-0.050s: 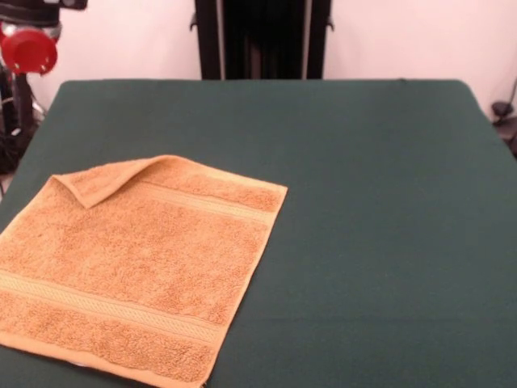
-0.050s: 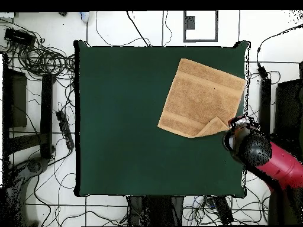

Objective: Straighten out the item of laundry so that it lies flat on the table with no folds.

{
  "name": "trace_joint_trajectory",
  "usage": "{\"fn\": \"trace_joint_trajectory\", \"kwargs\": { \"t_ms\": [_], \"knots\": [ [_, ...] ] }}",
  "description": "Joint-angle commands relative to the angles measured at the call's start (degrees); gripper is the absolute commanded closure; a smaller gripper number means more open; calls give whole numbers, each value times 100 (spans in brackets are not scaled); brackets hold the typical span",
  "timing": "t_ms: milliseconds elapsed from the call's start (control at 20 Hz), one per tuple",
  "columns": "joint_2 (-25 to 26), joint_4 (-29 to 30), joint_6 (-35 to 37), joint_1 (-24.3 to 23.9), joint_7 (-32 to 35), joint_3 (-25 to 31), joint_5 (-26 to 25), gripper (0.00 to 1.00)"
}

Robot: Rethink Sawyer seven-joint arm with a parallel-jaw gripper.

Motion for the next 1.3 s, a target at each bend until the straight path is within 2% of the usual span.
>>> {"fn": "trace_joint_trajectory", "kwargs": {
  "t_ms": [50, 350, 500, 800, 900, 1100, 1200, 1300],
  "knots": [
    [1070, -1011, 1452, 413, 53, 602, 190, 0],
    [1811, -2494, 2479, 151, -541, 783, 46, 0],
    [2077, -3200, 3141, -107, -1038, 965, -63, 0],
    [2539, -5032, 4658, -593, -2419, 1157, -669, 0],
    [2749, -5503, 4940, -756, -2777, 1313, -819, 0],
    [3054, -5839, 4874, -944, -2840, 1551, -923, 0],
    [3171, -5828, 4771, -1007, -2780, 1716, -845, 0],
    [3086, -5553, 4553, -1028, -2658, 1748, -757, 0]
  ]
}}
